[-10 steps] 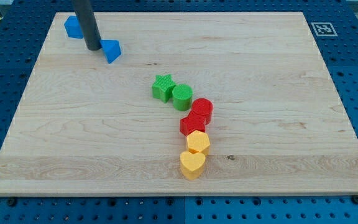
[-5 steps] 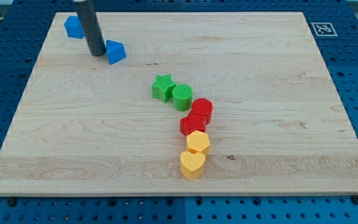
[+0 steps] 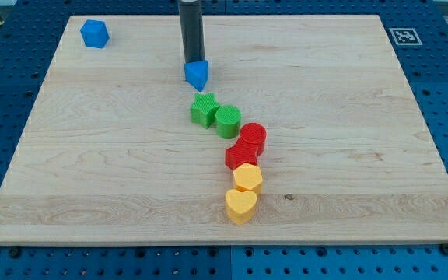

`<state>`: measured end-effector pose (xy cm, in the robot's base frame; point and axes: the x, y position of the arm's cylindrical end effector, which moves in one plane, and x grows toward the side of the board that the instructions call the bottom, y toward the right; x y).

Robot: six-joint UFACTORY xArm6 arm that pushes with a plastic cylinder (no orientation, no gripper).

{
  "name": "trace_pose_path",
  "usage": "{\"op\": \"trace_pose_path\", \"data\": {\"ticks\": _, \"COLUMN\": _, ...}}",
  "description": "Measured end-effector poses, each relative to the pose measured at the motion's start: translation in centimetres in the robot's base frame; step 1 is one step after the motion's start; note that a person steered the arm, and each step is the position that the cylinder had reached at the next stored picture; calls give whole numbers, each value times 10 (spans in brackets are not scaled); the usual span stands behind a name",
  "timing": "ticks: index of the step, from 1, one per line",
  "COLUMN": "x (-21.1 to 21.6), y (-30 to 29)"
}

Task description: Put the blue triangle at the center of the board

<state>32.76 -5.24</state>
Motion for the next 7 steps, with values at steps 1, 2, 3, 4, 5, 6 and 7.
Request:
{"op": "trace_pose_path", "data": {"ticks": 1, "x": 0, "y": -36}}
{"op": "trace_pose_path", "data": {"ticks": 2, "x": 3, "y": -33}}
{"op": "trace_pose_path", "data": {"ticks": 3, "x": 7, "y": -1}}
{"op": "trace_pose_path", "data": {"ticks": 4, "x": 14, "y": -3}}
{"op": "trace_pose_path", "data": {"ticks": 5, "x": 15, "y": -46}}
{"op": "trace_pose_path", "data": {"ticks": 6, "x": 22, "y": -39}}
{"op": "trace_pose_path", "data": {"ticks": 7, "x": 30, "y": 0}}
